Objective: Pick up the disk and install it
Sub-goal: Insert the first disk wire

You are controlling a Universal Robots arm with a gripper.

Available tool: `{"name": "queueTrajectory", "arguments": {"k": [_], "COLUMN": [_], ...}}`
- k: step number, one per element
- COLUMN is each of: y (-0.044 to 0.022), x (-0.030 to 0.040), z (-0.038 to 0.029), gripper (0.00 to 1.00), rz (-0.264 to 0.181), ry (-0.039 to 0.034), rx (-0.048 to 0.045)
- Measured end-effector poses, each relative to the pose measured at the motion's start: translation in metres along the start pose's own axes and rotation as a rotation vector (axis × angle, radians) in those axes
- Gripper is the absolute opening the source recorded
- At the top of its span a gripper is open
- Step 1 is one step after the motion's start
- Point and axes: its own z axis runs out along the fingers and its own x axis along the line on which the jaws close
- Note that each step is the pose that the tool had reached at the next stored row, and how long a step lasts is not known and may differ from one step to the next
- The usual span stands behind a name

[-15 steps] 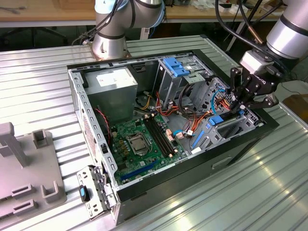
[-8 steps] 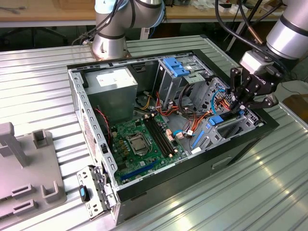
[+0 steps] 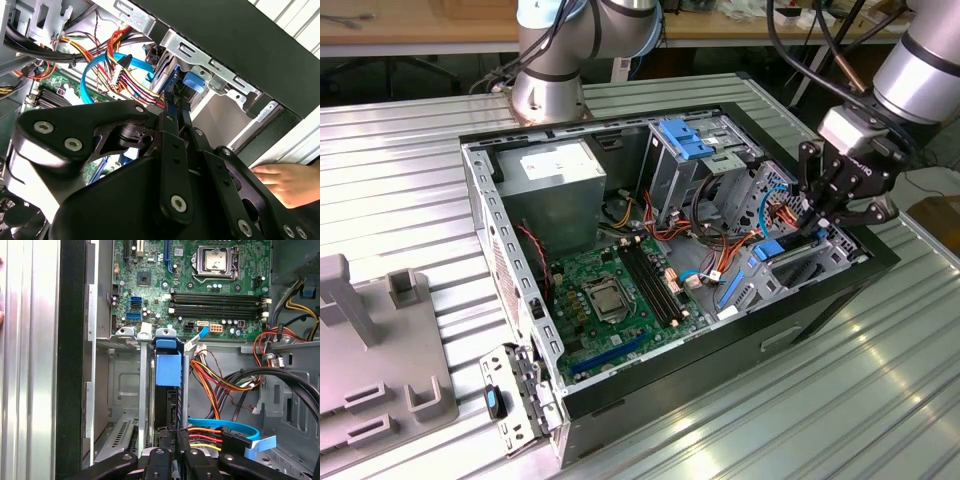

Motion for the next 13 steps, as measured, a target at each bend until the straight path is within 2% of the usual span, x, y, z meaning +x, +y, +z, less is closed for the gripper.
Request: {"name": "queueTrajectory", "arguments": {"k": [1, 6, 13], "y": [-0.0001, -0.0006, -0.0013], "x": [-0.0023, -0.0023, -0.0023], "z": [0.0, 0.0034, 0.0046], "gripper": [0.17, 0.17, 0.17], "rz": [0.005, 0.013, 0.013], "ry": [0.0003, 0.0004, 0.0008], "rx": [0.0, 0.0001, 0.0002]}}
